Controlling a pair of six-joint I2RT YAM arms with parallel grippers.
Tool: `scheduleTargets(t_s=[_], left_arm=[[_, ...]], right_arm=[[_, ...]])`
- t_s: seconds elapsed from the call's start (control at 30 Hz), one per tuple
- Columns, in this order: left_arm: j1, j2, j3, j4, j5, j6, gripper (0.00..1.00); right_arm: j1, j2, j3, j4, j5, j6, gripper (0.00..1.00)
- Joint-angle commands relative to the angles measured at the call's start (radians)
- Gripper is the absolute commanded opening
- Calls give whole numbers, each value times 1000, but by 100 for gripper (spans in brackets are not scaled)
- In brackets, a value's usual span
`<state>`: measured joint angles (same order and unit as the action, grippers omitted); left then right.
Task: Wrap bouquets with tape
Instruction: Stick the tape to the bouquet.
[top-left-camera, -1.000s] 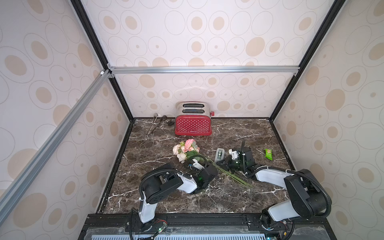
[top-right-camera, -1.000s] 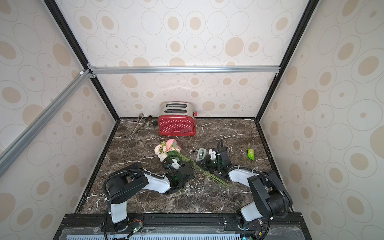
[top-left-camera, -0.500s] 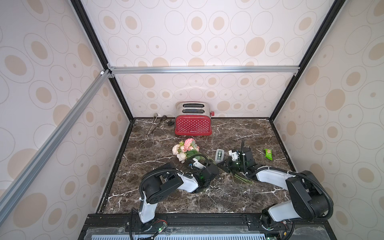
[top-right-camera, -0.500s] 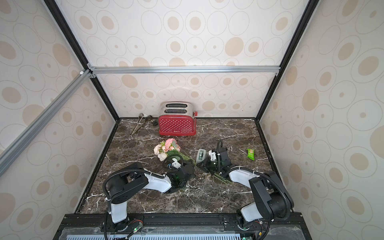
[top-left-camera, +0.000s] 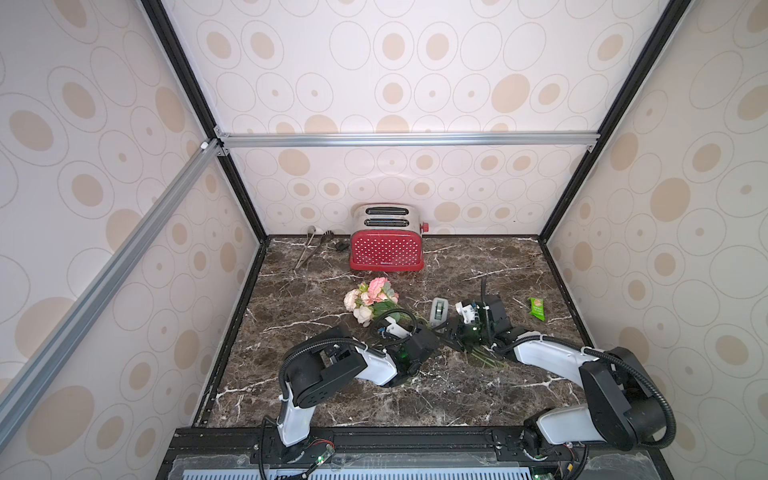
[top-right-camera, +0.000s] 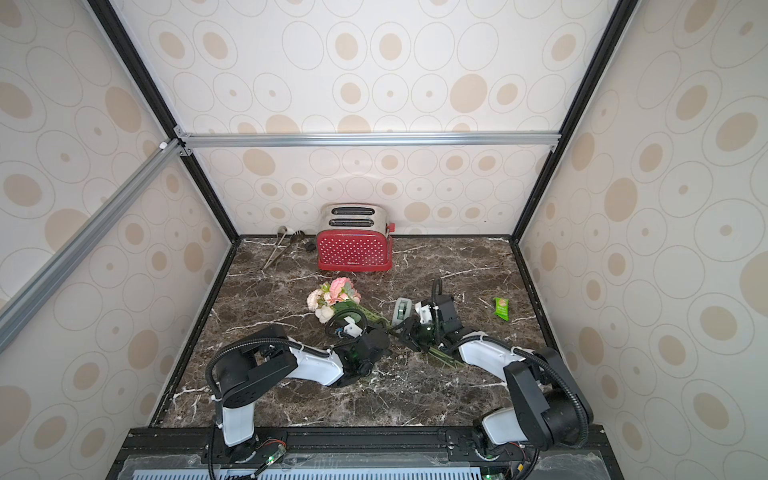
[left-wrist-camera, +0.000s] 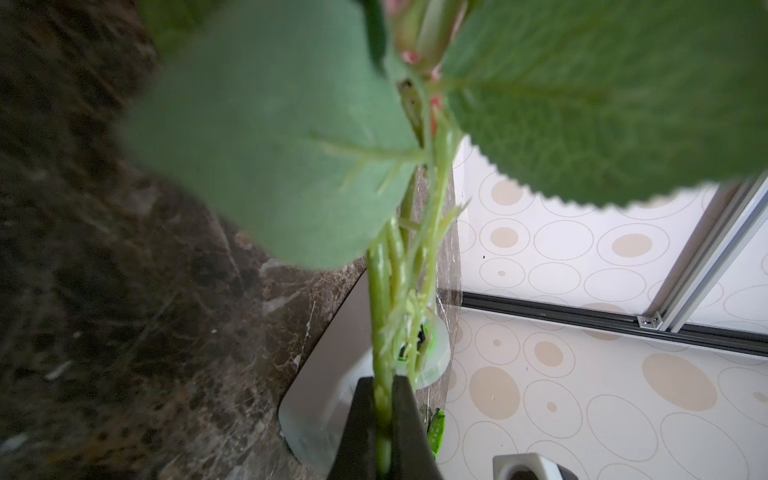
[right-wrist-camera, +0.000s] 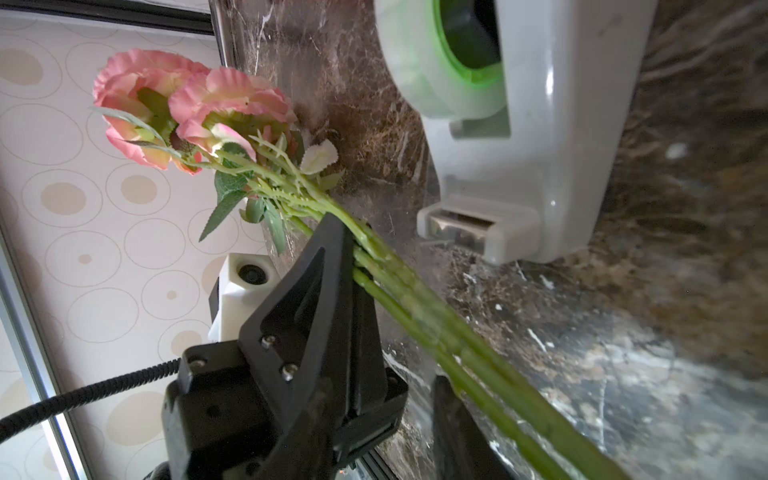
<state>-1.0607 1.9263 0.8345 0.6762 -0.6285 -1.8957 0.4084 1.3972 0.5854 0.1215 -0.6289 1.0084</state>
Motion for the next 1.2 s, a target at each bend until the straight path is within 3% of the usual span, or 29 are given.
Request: scheduleTargets(t_s=[0.0, 0.3, 0.5, 0.6, 0.83, 1.0, 1.17], left_arm=[[-7, -6, 10, 35, -35, -14, 0], [-7, -11, -1, 43, -34, -14, 0], [-7, -15, -5, 43, -35, -13, 0], [-6, -21, -8, 36, -35, -9, 0], [-8, -25, -10, 37, -34, -7, 0], [-7, -22, -11, 45, -28, -6, 0], [-6, -24, -7, 43, -29, -2, 0]], right_arm=[[15, -26, 7, -71, 15, -9, 44], [48, -112, -2, -189, 35, -60, 49], [49, -237, 79, -460, 147, -263, 50], [50, -265, 124, -541, 240, -397, 45], [77, -320, 107, -407, 540, -749, 46], [143, -352, 6, -205, 603, -993, 51], [148, -309, -43, -78, 574, -1064, 50]])
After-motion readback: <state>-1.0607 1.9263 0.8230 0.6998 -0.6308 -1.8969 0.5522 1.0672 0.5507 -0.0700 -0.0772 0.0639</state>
